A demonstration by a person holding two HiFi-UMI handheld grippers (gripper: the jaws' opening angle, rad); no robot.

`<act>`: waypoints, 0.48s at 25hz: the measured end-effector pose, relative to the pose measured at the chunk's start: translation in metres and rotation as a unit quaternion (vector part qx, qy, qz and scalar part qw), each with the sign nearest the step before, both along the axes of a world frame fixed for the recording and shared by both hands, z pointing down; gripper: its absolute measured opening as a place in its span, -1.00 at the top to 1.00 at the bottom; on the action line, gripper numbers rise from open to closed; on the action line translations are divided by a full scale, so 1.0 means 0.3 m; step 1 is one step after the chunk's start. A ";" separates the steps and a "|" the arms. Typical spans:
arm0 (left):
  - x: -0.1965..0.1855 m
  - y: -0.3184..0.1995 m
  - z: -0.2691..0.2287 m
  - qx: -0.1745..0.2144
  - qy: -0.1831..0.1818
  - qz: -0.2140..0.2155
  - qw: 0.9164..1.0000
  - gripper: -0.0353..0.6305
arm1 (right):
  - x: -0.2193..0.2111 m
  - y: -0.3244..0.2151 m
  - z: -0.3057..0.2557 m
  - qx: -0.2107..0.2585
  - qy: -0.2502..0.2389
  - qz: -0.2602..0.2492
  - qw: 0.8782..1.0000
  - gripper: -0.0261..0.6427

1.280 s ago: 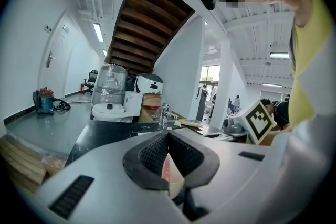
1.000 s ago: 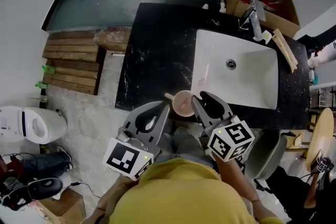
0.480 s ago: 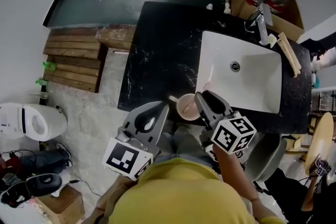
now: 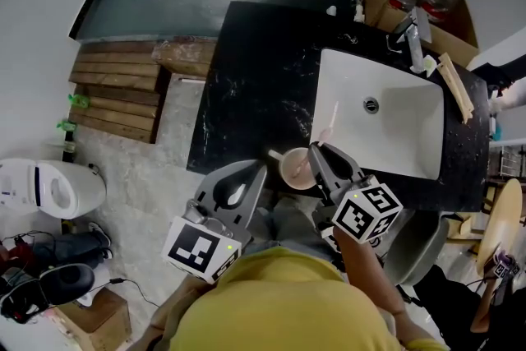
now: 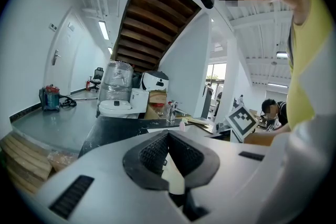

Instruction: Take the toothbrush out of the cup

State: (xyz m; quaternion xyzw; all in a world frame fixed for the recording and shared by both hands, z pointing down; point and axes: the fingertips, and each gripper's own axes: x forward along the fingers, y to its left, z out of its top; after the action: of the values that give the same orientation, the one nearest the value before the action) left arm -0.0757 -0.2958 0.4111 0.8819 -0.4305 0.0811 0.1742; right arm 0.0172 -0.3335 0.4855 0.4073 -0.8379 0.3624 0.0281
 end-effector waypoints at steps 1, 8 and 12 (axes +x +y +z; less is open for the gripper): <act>0.001 0.002 -0.001 0.000 0.000 0.001 1.000 0.86 | 0.001 0.001 -0.006 0.003 -0.003 -0.001 1.000 0.82; 0.010 0.013 -0.012 0.005 0.003 0.006 1.000 0.86 | -0.017 0.005 -0.092 0.050 -0.005 -0.020 0.999 0.83; 0.016 0.022 -0.025 0.011 0.006 0.009 1.000 0.86 | -0.025 0.017 -0.141 0.074 0.004 -0.028 0.997 0.83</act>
State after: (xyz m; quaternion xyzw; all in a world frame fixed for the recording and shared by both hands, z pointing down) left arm -0.0707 -0.2891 0.4036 0.8881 -0.4224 0.0726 0.1659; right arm 0.0097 -0.3282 0.4433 0.3862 -0.8732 0.2970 0.0111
